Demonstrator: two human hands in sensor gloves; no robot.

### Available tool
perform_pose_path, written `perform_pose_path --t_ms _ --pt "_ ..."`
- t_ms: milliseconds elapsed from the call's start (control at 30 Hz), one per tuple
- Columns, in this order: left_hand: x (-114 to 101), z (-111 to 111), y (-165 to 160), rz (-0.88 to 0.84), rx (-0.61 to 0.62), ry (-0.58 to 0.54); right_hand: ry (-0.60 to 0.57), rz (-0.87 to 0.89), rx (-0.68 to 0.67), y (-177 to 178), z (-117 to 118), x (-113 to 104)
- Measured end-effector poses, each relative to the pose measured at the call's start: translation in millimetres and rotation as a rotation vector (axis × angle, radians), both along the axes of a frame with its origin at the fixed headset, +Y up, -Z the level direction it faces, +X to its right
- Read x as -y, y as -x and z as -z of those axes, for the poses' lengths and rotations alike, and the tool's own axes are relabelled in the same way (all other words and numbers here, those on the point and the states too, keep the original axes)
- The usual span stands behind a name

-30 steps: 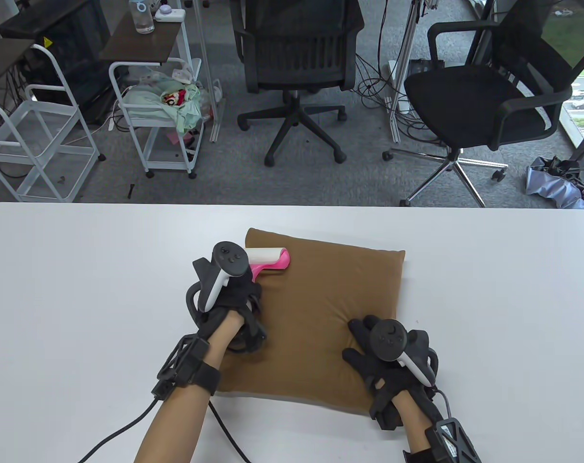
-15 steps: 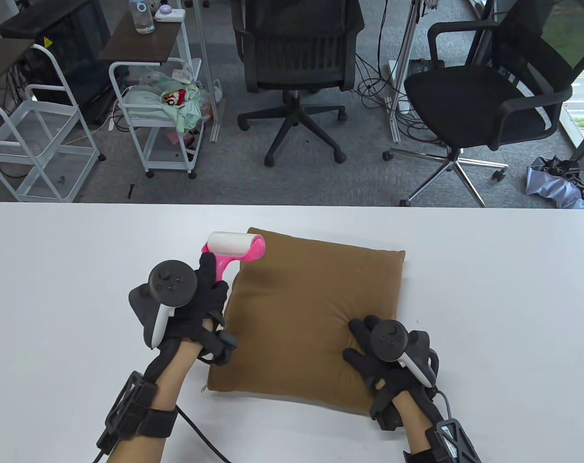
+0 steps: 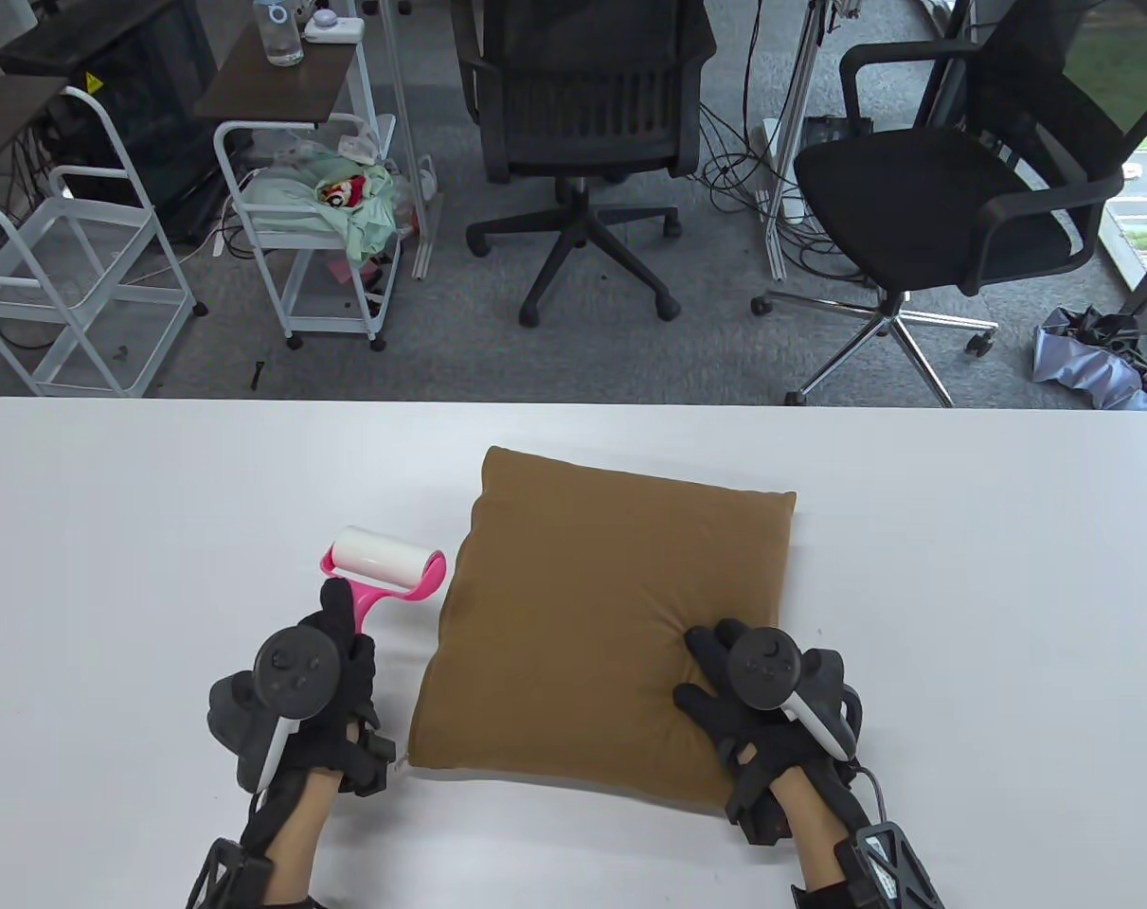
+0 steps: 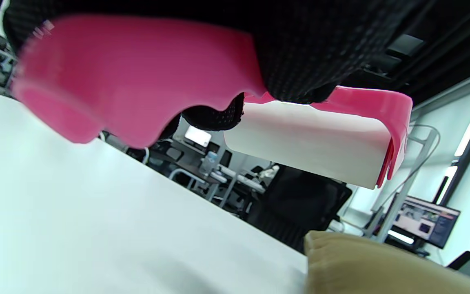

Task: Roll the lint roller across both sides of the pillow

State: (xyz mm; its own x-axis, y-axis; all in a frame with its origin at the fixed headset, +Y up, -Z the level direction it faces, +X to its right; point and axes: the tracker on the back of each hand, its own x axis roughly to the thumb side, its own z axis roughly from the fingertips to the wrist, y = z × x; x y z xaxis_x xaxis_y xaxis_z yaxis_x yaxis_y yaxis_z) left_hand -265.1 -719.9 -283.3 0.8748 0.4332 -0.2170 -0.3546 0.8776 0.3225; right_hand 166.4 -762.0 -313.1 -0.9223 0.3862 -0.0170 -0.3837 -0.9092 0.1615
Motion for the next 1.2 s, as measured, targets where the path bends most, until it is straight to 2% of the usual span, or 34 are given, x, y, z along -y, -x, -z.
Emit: perform_pose_path --t_ms 133,633,967,1200 --pt "11 -1 2 0.022 -0.017 0.049 0.003 0.001 0.000 0 0 0" --pt "24 3 21 -0.010 -0.095 0.128 0.016 -0.072 0.021 6 5 -14" --pt "52 8 53 0.039 -0.300 0.273 0.018 -0.047 0.031 5 3 -12" --pt "64 9 58 0.080 -0.360 0.335 0.018 -0.036 0.028 4 3 -11"
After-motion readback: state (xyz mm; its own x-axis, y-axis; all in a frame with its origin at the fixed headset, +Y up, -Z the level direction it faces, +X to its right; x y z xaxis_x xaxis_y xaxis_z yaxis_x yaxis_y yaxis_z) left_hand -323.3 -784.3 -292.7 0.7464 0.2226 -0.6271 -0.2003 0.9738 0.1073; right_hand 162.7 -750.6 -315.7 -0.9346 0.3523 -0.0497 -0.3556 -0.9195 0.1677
